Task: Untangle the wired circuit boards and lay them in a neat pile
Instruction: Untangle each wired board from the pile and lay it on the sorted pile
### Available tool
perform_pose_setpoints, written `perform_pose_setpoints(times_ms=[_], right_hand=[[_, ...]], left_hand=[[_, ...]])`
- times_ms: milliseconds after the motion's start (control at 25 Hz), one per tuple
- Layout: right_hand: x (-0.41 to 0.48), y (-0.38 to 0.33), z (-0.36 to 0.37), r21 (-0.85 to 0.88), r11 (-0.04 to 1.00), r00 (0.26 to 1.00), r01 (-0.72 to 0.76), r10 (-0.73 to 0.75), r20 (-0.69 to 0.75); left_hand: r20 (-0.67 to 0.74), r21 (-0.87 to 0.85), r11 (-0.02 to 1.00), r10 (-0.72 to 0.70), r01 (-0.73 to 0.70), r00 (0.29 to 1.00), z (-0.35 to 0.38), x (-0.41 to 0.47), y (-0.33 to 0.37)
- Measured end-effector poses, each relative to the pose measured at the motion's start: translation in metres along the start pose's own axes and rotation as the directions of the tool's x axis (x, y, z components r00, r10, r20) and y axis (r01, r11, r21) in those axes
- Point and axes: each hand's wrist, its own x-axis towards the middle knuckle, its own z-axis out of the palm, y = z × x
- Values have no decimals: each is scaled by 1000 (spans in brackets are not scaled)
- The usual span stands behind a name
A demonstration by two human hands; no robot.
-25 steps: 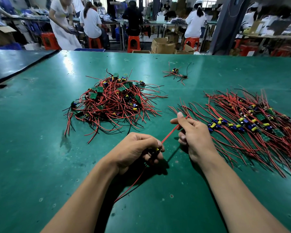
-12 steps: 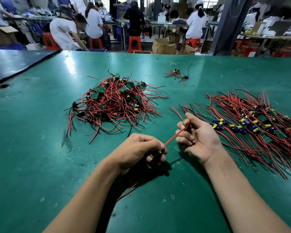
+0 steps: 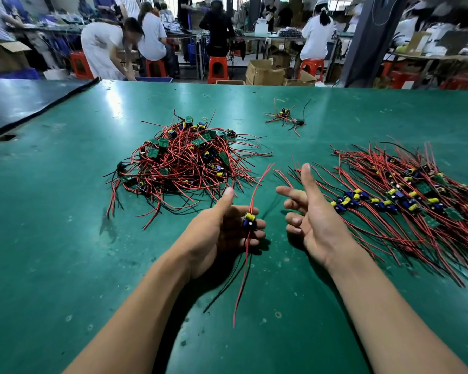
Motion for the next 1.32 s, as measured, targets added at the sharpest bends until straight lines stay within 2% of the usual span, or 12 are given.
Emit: perform_pose_setpoints(times_ms=[200,280,360,480,600,680,760,800,880,960,1080,1320], right_hand=[[-8,8,7,-214,965,988,149,-140,58],[-14,16,15,-419,865,961,277,-242,134],[-16,25,23,-600,687,910,409,-359,209],[-15,25,24,-698,544,847,466,-503,174],[-7,14,7,-819,448,838,358,-540,71],[-3,11,-4,-959,247,860,142,-511,-4],[-4,14,-6,-995,95,862,-11,-503,-57],[-5,17,-4,-996,89,848,20,-528,-31],[-9,21,5,-952,175,818,249,-564,110],[-10,28,14,-880,252,833,402,-500,237],[-3,41,15,-937,111,862,332,-438,254],[9,38,1,-990,86,878,116,-475,62]], left_hand=[[-2,-89,996,-16,16,1000,0,5,0],[37,-118,993,8,-4,999,1,6,-2],[76,-91,996,30,-23,997,0,7,-3],[101,-9,999,32,-31,994,-1,8,-5],[-90,15,996,84,-83,992,4,9,-8],[-221,283,941,254,-187,942,1,9,-11],[-259,587,775,452,-233,854,-6,11,-14],[-269,660,715,512,-232,816,-7,10,-14],[-296,744,633,602,-217,742,-11,11,-12],[-328,797,580,650,-168,685,-15,12,-11],[-369,792,601,609,-105,702,-20,13,-7],[-264,853,519,509,-47,819,-21,12,1]])
